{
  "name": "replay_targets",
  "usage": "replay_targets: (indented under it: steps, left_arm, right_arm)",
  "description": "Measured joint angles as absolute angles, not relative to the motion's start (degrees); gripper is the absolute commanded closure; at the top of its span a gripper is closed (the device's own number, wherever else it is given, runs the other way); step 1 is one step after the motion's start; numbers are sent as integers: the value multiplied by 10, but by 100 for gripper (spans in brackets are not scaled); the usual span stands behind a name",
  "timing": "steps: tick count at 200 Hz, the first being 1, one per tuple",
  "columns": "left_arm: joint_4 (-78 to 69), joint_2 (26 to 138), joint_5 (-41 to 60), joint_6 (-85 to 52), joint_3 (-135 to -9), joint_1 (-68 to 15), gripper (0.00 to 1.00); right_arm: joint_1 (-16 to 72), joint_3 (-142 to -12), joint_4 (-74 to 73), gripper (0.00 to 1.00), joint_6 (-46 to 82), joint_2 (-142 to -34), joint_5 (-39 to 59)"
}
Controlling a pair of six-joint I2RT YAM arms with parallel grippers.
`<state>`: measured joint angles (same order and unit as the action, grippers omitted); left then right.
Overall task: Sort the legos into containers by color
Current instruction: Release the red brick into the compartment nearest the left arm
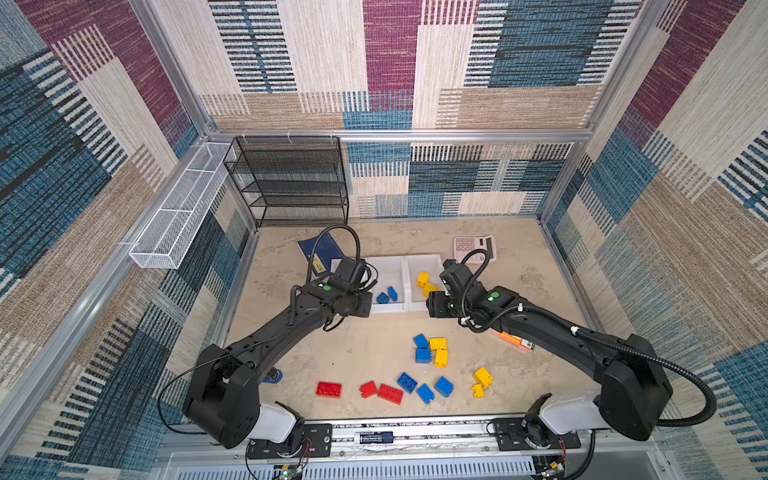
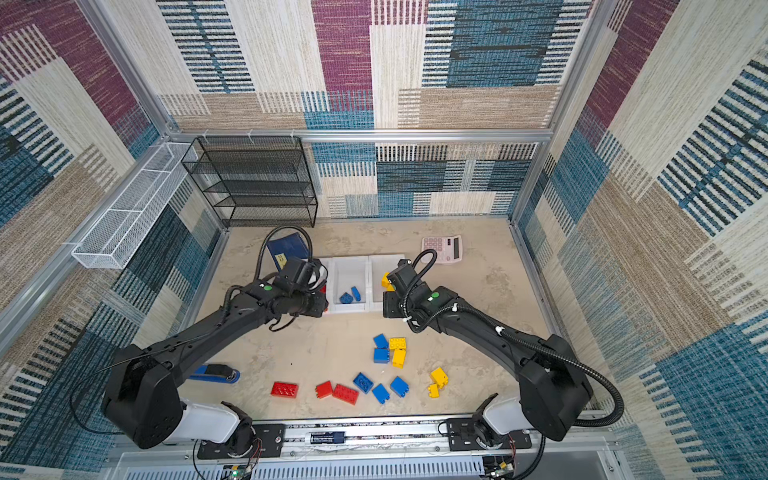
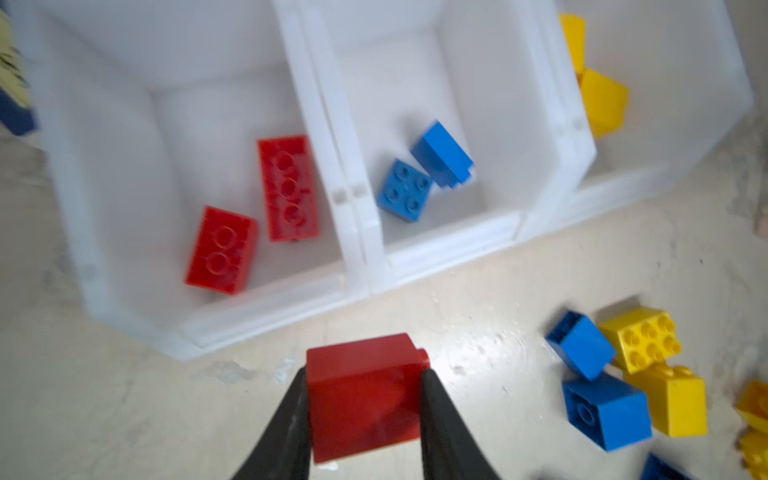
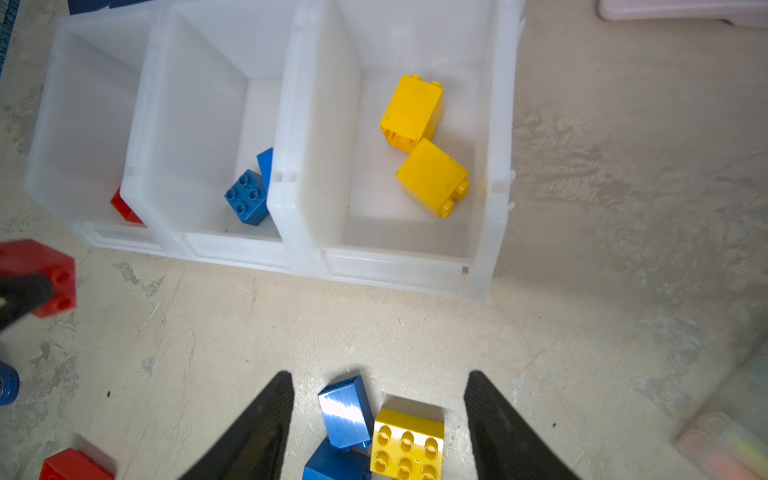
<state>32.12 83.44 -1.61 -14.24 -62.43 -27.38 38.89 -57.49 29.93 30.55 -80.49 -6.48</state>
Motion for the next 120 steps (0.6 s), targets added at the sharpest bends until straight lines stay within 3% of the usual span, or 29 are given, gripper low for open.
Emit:
replay_targets:
  steps: [39,76,120]
  left_arm:
    - [313,914,-16,-125,-670,-187,65]
    - [309,965,3,-120,-695,-173,44]
    - [303,974,3,-121,-705,-166,40]
  right_arm:
    - [389,-566,303,32,306,-791,-66]
    - [389,-557,312,31,310,-776,-67]
    - [389,-542,319,31,314,-767,-70]
